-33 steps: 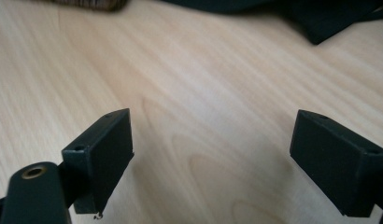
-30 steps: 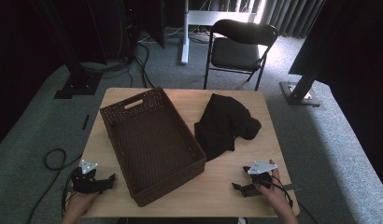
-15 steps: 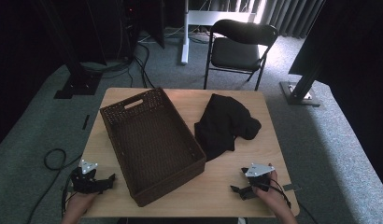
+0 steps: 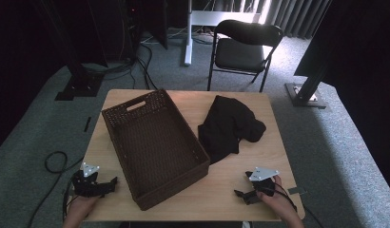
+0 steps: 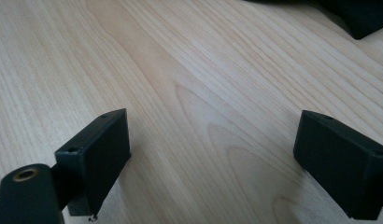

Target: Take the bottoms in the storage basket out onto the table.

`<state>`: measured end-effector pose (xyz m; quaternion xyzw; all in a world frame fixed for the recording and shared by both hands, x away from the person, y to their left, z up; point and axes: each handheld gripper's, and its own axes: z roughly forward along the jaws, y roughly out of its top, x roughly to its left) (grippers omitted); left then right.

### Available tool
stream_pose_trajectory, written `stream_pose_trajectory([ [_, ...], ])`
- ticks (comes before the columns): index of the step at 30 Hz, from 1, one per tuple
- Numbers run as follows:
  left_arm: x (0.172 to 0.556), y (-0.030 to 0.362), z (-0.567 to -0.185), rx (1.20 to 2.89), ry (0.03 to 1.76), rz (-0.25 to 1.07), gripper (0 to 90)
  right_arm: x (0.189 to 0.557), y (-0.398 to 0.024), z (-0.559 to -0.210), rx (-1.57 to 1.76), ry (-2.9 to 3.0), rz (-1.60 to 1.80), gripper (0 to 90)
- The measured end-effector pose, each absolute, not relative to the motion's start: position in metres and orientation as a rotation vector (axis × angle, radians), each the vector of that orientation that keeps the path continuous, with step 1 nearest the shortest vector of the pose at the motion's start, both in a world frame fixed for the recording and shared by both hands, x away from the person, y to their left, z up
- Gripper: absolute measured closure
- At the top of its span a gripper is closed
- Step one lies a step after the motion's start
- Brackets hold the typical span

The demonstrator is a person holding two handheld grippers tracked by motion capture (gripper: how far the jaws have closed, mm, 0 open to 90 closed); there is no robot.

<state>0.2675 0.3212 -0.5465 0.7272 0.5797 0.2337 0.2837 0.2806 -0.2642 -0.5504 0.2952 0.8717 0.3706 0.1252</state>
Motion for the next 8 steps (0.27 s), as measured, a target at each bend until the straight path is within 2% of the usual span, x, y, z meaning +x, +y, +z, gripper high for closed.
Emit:
stream_pose_trajectory([
  [8,0.2676,0.3211,-0.5466,1.945,1.552,0.626,0.0,0.2806,-0.2641,-0.5504,0.855,2.543,1.081,10.5],
])
